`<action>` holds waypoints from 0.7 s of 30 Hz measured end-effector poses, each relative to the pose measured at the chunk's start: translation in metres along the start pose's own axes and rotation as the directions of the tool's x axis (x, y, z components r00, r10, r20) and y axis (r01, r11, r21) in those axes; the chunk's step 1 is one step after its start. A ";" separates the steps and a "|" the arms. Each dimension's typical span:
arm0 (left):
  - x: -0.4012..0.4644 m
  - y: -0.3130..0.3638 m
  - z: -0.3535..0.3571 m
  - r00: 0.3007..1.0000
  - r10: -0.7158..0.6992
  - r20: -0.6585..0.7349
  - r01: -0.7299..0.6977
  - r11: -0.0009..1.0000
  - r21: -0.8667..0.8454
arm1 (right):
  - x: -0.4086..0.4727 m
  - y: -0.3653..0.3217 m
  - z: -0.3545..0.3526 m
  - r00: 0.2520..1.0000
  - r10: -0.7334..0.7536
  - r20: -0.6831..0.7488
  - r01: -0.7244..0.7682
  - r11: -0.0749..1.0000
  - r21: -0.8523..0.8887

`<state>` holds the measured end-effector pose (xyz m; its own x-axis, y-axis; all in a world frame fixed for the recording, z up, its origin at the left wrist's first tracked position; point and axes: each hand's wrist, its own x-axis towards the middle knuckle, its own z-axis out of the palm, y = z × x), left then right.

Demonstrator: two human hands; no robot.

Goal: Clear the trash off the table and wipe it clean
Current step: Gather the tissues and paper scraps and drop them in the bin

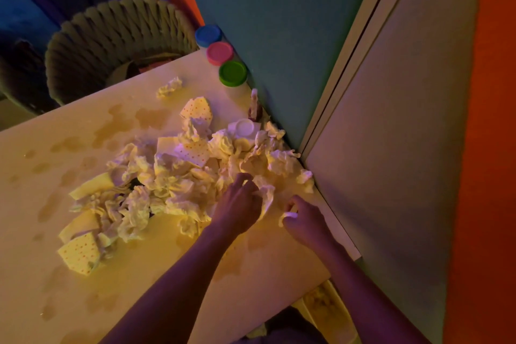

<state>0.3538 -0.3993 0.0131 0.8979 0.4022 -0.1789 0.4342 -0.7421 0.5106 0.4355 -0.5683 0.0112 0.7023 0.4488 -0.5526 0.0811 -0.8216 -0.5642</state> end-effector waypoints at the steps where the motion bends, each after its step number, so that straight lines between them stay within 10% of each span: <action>1: 0.002 0.003 0.004 0.999 0.016 0.040 -0.016 1.000 0.012 | 0.000 -0.001 -0.006 1.000 -0.001 -0.031 0.001 1.000 0.015; 8: 0.012 0.011 0.025 0.935 0.020 0.354 -0.142 0.936 0.323 | 0.023 -0.012 -0.025 0.981 -0.049 -0.185 0.042 0.998 -0.041; 21: 0.024 -0.007 0.010 0.994 0.096 0.061 -0.095 0.995 -0.009 | 0.060 -0.021 0.000 0.967 -0.085 -0.241 0.018 0.964 -0.266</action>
<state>0.3729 -0.3903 -0.0029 0.9381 0.2958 -0.1803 0.3459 -0.7724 0.5327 0.4760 -0.5245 -0.0099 0.8426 0.4187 -0.3387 0.2787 -0.8772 -0.3910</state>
